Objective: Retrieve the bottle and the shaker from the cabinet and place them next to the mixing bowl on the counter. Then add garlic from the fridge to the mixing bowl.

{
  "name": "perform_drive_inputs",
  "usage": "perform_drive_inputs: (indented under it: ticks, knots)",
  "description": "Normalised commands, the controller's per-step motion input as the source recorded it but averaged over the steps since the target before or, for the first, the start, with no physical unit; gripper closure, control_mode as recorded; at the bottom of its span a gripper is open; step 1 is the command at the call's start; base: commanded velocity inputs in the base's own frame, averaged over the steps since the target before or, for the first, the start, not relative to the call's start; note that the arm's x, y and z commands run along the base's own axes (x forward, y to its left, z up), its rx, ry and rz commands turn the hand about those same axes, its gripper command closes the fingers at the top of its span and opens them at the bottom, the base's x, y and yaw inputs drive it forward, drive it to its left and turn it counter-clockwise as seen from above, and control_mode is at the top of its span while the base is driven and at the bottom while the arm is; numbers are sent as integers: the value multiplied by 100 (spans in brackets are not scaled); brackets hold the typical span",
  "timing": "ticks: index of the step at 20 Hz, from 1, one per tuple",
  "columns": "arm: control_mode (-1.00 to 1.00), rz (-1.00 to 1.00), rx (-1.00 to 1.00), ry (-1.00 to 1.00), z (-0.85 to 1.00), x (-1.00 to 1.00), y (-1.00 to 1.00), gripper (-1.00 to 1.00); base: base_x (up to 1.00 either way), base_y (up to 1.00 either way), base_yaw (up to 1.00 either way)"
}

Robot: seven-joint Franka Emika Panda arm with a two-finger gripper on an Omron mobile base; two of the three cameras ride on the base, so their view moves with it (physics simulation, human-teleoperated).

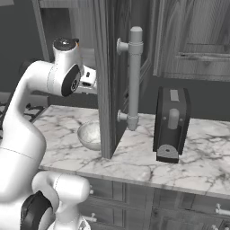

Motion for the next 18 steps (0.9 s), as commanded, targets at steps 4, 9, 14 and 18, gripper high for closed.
perform_drive_inputs:
  ticks: [4, 9, 14, 18]
  knots:
    - [-100, 0, 0, -20, 30, 0, -14, -100, 0, 0, 0]
    - [-100, 0, 0, -17, 38, 0, -7, -100, 0, 0, 0]
    - [-100, 0, 0, -1, 47, 10, 0, -100, 0, 0, 0]
    - [-100, 0, 0, 0, 47, 26, 0, -100, 0, 0, 0]
